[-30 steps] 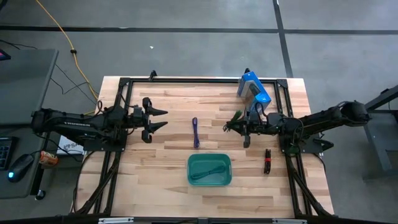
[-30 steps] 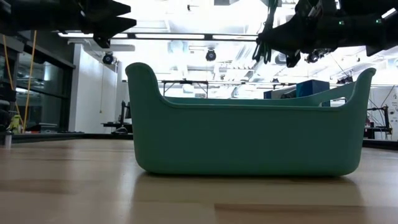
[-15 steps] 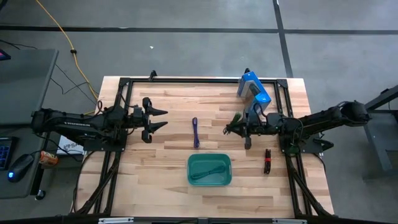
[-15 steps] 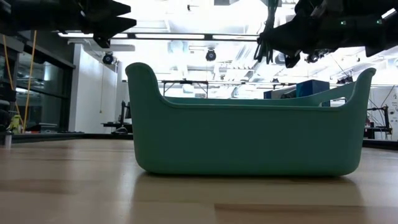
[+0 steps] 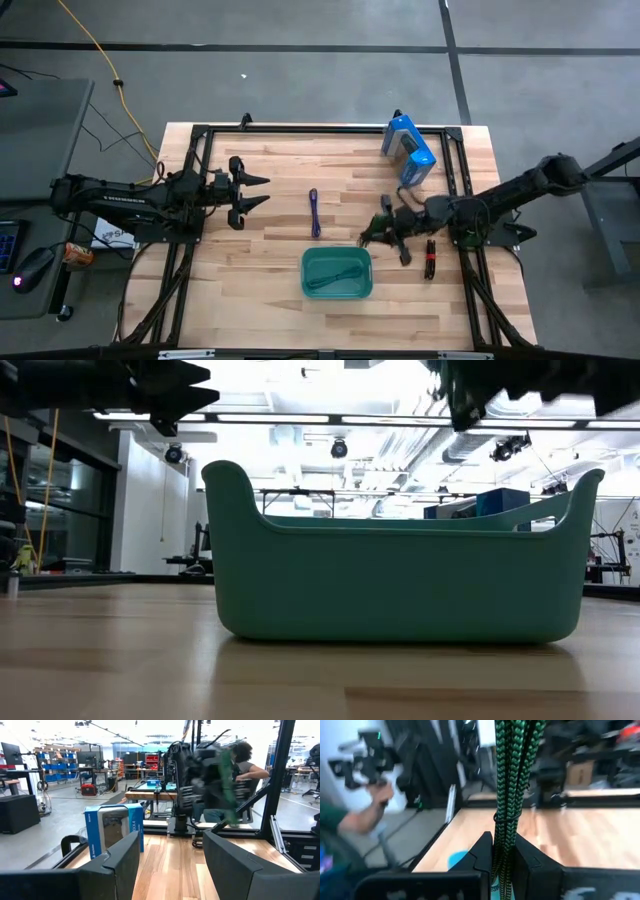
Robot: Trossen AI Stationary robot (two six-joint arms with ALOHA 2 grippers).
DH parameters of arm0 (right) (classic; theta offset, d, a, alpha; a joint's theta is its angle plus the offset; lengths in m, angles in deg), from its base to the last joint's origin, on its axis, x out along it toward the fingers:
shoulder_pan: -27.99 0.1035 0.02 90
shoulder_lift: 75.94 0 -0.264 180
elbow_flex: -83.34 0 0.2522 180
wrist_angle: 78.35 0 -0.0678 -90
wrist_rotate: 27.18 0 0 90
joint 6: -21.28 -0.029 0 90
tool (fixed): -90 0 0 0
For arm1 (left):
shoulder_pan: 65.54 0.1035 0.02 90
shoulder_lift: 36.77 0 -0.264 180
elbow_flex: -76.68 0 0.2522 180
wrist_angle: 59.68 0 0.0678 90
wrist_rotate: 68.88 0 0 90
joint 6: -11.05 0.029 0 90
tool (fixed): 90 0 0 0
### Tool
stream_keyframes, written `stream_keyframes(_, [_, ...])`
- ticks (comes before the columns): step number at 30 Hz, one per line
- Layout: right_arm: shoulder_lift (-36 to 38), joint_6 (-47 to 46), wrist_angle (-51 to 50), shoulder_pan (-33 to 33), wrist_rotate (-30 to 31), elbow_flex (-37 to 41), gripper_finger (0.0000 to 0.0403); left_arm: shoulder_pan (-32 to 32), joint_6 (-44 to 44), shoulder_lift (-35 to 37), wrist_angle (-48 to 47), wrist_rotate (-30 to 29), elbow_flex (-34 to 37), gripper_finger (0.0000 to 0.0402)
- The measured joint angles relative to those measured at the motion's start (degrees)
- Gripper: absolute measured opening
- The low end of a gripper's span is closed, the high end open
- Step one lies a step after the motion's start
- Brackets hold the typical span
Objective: Pick and place USB-C Cables
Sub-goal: Put the black green charger cable into the green bin
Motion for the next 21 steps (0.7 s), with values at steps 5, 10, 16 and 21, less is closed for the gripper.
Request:
stream_keyframes(5, [-10.32, 0.78, -20.26, 5.46, 3.43, -15.45, 0.0016, 0.00, 0.00, 0.00, 0.07, 0.00, 0.00, 0.0197])
stream_keyframes(10, [-22.92, -4.36, -41.19, 7.99, 4.40, -30.37, 0.0016, 0.00, -0.01, 0.00, 0.07, 0.00, 0.00, 0.0197])
stream_keyframes(16, [-36.12, -12.70, -59.49, 8.53, 4.38, -43.86, 0.0016, 0.00, -0.01, 0.00, 0.11, 0.00, 0.00, 0.0197])
stream_keyframes(21, [-43.03, -16.45, -70.20, 8.37, 4.96, -51.20, 0.0016, 0.00, -0.02, 0.00, 0.11, 0.00, 0.00, 0.0197])
